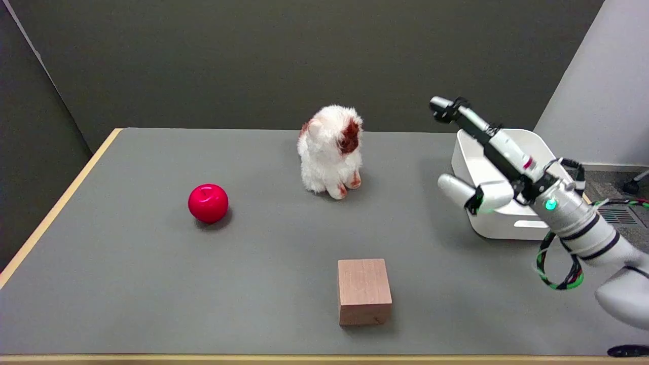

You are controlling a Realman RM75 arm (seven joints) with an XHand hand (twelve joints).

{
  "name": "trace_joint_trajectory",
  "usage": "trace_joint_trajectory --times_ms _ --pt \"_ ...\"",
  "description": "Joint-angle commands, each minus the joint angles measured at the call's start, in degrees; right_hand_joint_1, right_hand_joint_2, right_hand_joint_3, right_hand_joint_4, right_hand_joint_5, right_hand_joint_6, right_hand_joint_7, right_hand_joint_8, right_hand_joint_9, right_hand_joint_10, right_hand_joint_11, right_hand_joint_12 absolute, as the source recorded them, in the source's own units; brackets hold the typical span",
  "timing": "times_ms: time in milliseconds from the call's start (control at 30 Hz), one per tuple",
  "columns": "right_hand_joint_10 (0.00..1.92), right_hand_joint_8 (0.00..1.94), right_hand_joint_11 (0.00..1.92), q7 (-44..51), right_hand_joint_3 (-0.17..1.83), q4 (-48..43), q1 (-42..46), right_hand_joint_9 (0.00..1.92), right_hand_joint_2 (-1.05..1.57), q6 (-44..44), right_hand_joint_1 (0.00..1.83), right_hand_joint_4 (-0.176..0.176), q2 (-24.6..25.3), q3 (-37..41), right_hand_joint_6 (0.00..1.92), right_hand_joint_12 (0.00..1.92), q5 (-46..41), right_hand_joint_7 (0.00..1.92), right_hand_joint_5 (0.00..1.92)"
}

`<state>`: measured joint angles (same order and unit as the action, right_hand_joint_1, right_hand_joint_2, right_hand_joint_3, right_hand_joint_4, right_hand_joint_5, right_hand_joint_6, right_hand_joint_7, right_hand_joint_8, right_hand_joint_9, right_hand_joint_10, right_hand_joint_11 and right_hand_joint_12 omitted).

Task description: Pick up wooden cube.

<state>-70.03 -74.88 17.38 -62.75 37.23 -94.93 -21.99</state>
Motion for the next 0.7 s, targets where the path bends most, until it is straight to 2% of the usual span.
trace_joint_trajectory --times_ms 33,67,133,200,267,367,467,567,700 --pt "0.51 0.29 0.00 8.7 0.92 1.3 8.1 0.03 0.58 -12.6 0.54 -0.153 5.5 0.2 0.34 0.82 11.7 0.14 0.08" --pt "0.54 0.28 0.00 5.9 0.90 2.6 8.3 0.05 0.59 -13.6 0.53 -0.148 5.4 0.0 0.34 0.85 11.4 0.17 0.10" --pt "0.64 0.37 0.00 -0.9 0.95 4.8 8.1 0.10 0.57 -15.0 0.50 -0.147 5.0 -0.4 0.42 0.98 12.0 0.20 0.11" --pt "0.65 0.38 0.00 -8.4 0.95 7.1 6.6 0.12 0.57 -16.3 0.51 -0.147 4.8 -1.3 0.42 1.01 15.3 0.22 0.13" --pt "0.64 0.34 0.00 -11.1 0.88 8.4 5.2 0.12 0.58 -17.2 0.50 -0.149 5.0 -1.7 0.38 1.04 19.0 0.24 0.14" --pt "0.63 0.37 0.00 -12.1 0.91 8.6 3.9 0.08 0.55 -17.3 0.46 -0.153 5.3 -1.9 0.40 0.97 22.6 0.19 0.10" --pt "0.57 0.29 0.00 -11.7 0.83 7.9 3.7 0.01 0.57 -16.2 0.49 -0.170 6.0 -1.6 0.33 0.86 23.7 0.14 0.09" --pt "0.49 0.42 0.00 -10.4 0.95 7.7 3.4 0.00 0.52 -15.2 0.61 -0.176 6.2 -1.4 0.39 0.75 23.7 0.05 0.02" --pt "0.45 0.41 0.00 -8.7 0.95 5.6 3.3 0.00 0.51 -10.1 0.61 -0.176 6.2 -1.4 0.40 0.73 26.8 0.04 0.02"
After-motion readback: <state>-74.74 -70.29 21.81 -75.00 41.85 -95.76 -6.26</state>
